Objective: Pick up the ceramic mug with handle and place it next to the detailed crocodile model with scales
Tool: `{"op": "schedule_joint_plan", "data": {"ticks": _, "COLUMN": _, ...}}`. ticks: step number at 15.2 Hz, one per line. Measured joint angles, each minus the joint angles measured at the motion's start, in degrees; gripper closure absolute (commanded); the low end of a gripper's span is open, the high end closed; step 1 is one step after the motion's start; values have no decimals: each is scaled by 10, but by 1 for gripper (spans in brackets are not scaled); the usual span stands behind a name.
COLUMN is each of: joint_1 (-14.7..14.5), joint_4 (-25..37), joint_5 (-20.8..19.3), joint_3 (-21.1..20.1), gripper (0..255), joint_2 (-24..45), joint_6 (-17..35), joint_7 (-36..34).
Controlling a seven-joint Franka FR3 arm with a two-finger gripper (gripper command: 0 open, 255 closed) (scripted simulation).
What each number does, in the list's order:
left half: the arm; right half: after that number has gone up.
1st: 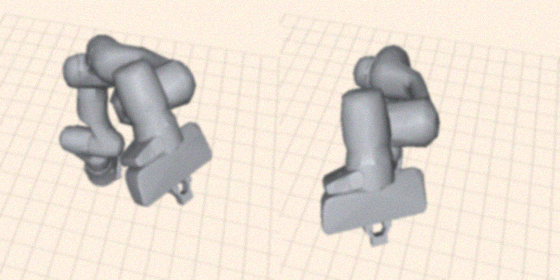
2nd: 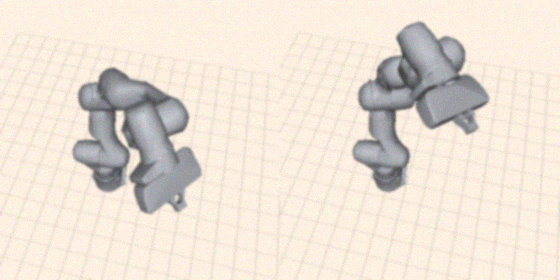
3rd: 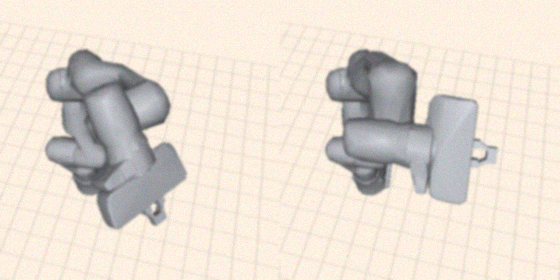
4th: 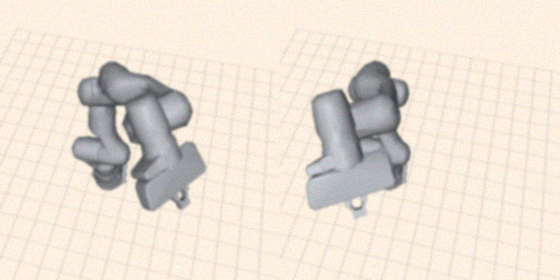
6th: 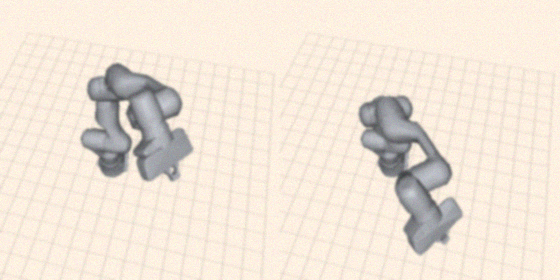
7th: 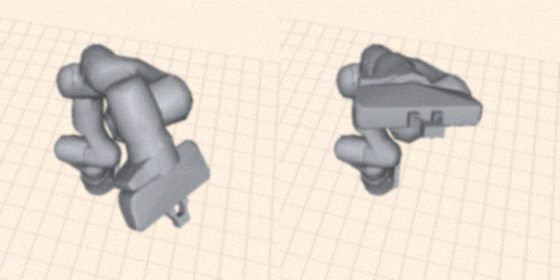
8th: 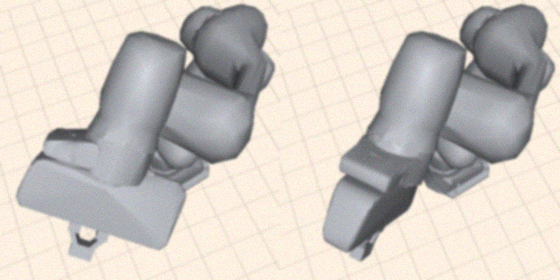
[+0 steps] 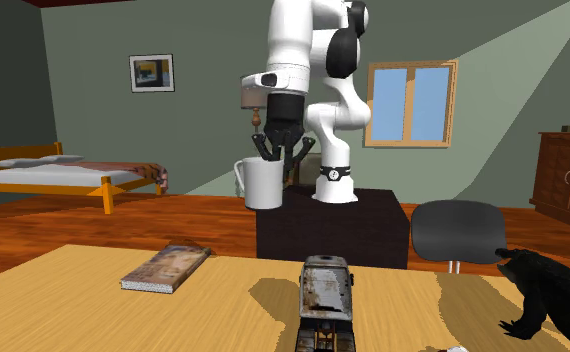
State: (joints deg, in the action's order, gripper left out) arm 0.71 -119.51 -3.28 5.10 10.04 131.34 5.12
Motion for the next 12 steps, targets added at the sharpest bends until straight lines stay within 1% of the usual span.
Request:
{"op": "schedule_joint_plan", "data": {"ticks": 7, "joint_1": -57, "joint_4": -42, "joint_5": -14, "joint_3": -38, "gripper": 255, "joint_2": -34, "joint_6": 2, "joint_7": -103}}
{"op": "schedule_joint_plan", "data": {"ticks": 12, "joint_1": -94, "joint_4": -57, "joint_5": -20, "joint_3": -66, "gripper": 255, "joint_2": -41, "joint_6": 6, "joint_7": -173}}
